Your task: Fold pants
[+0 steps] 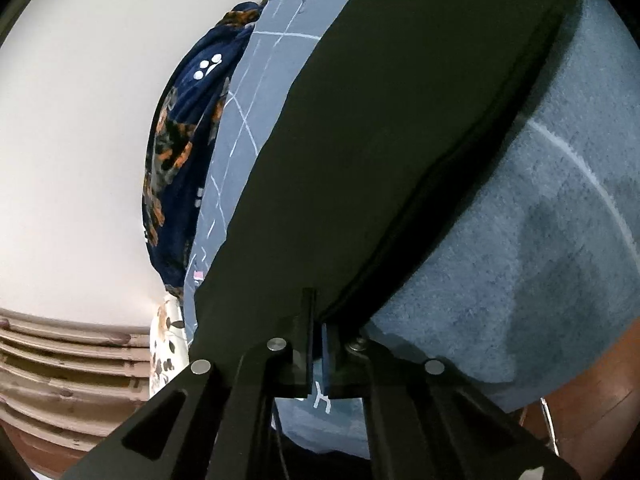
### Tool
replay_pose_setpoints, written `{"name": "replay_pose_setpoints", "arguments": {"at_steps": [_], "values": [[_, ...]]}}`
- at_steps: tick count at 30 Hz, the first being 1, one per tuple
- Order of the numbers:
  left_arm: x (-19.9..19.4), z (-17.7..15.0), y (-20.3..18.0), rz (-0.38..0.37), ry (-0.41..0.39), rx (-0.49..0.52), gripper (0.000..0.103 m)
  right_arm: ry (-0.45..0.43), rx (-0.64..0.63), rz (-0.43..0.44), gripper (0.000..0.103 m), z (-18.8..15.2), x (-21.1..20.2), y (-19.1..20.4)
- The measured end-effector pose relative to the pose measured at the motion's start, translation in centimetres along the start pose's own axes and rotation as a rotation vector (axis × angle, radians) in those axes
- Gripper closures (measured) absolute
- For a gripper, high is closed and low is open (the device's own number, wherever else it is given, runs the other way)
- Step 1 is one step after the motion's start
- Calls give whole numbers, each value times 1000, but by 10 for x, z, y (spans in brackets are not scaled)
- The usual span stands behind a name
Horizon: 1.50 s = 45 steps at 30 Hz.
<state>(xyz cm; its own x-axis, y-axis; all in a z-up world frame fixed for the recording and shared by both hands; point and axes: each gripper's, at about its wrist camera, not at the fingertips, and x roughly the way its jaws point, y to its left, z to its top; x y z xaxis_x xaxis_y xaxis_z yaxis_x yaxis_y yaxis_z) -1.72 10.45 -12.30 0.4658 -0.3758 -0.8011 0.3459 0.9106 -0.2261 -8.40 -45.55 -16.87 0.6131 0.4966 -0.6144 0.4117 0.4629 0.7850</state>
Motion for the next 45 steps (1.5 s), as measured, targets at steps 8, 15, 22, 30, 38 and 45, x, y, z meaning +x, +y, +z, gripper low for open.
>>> {"name": "replay_pose_setpoints", "arguments": {"at_steps": [8,15,22,30,38,45], "values": [[0,-1,-1,3,-2,3,36,28,12,103,68,-7,16,30],[0,-1,-1,3,-4,7,34,139,-65,109,78,-41,64,66],[-3,-2,-1,2,2,34,34,162,-94,36,99,-64,69,69],[-11,2,9,-33,19,-15,34,191,-55,48,93,-63,76,62],[-69,6,85,-41,-77,-311,33,222,-99,53,88,-76,91,80],[-88,-23,128,-18,39,-388,34,233,-136,23,100,-80,98,79]]}}
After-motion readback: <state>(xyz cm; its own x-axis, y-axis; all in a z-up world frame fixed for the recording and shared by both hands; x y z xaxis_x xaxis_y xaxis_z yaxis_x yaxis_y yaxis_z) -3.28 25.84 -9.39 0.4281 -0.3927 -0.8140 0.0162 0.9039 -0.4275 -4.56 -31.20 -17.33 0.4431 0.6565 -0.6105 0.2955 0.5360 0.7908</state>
